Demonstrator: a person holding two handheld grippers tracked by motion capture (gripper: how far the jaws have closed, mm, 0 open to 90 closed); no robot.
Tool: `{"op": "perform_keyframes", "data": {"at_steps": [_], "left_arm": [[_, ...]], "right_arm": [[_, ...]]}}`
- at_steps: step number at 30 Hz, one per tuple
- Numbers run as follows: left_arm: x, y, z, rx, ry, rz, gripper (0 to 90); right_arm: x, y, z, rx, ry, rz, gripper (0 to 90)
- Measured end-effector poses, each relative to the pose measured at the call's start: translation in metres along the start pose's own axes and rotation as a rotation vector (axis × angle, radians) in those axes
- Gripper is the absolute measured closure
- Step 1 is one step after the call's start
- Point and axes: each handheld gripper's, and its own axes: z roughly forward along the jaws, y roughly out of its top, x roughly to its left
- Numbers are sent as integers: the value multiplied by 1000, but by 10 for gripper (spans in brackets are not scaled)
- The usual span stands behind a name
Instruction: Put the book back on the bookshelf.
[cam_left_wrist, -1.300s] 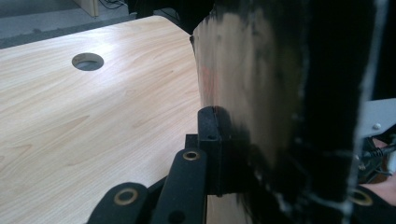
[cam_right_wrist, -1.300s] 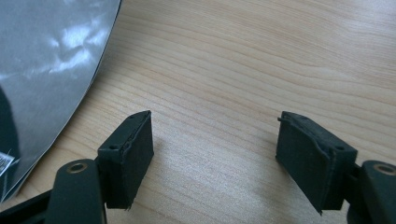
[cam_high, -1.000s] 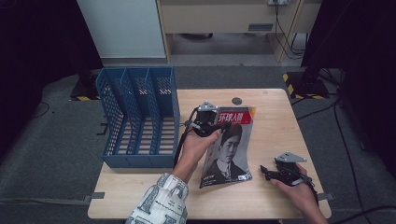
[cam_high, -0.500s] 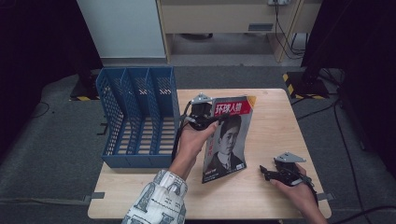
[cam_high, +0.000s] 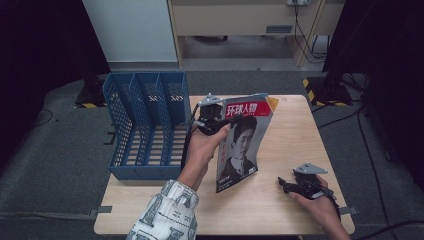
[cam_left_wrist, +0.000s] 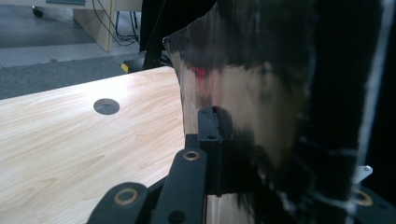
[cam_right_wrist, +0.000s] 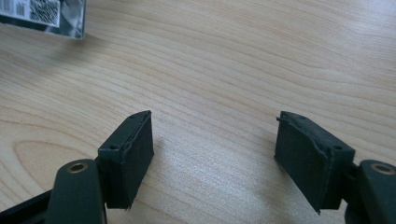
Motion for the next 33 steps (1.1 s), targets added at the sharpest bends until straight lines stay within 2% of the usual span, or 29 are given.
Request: {"op": "perform_keyframes", "data": {"at_steps": [5,10,17,26,33], "left_arm": [[2,4,-5,-23,4,-15,866],[4,7,-8,-25,13,-21,866],[8,9,-22,-46,35,-31,866],[13,15,-38,-56,53,-29,866],[13,16,-48,-52,50,-24,866]], "right_arm": [[0,0,0,0,2,-2,280],[0,0,0,-1,3,-5,280],[0,0,0,-1,3,-4,281],[0,0,0,-1,3,-4,281],[0,0,0,-1,3,-4,281]]}}
